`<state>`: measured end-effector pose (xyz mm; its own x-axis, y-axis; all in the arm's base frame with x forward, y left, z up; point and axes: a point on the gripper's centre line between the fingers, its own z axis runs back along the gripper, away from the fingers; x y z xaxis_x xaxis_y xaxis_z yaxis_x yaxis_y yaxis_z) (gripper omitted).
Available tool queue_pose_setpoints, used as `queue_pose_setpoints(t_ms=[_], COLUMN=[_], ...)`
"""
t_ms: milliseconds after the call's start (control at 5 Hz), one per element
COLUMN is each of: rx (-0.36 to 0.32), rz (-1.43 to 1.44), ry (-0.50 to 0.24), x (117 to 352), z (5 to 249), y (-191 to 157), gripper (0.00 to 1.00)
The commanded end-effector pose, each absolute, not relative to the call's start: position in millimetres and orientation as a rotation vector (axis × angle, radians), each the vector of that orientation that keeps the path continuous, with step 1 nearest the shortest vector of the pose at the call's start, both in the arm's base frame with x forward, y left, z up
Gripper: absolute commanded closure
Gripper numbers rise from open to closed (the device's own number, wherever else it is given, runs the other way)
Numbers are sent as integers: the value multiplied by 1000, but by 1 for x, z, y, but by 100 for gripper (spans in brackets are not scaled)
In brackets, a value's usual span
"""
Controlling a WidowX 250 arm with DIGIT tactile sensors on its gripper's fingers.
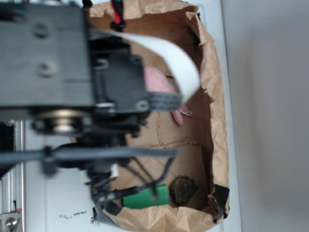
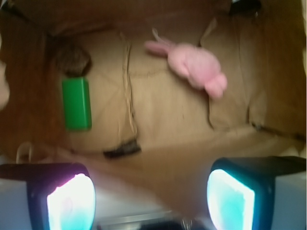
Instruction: Grab the pink bunny.
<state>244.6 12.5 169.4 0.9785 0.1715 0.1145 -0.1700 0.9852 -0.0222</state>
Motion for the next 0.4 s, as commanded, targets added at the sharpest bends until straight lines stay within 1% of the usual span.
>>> queue_pose_setpoints(t_ms=[0,200], rx=[-37,-13], rz=[173,161], ry=[-189,-186], x=[275,284], z=[151,134], y=[39,37], gripper=[0,0])
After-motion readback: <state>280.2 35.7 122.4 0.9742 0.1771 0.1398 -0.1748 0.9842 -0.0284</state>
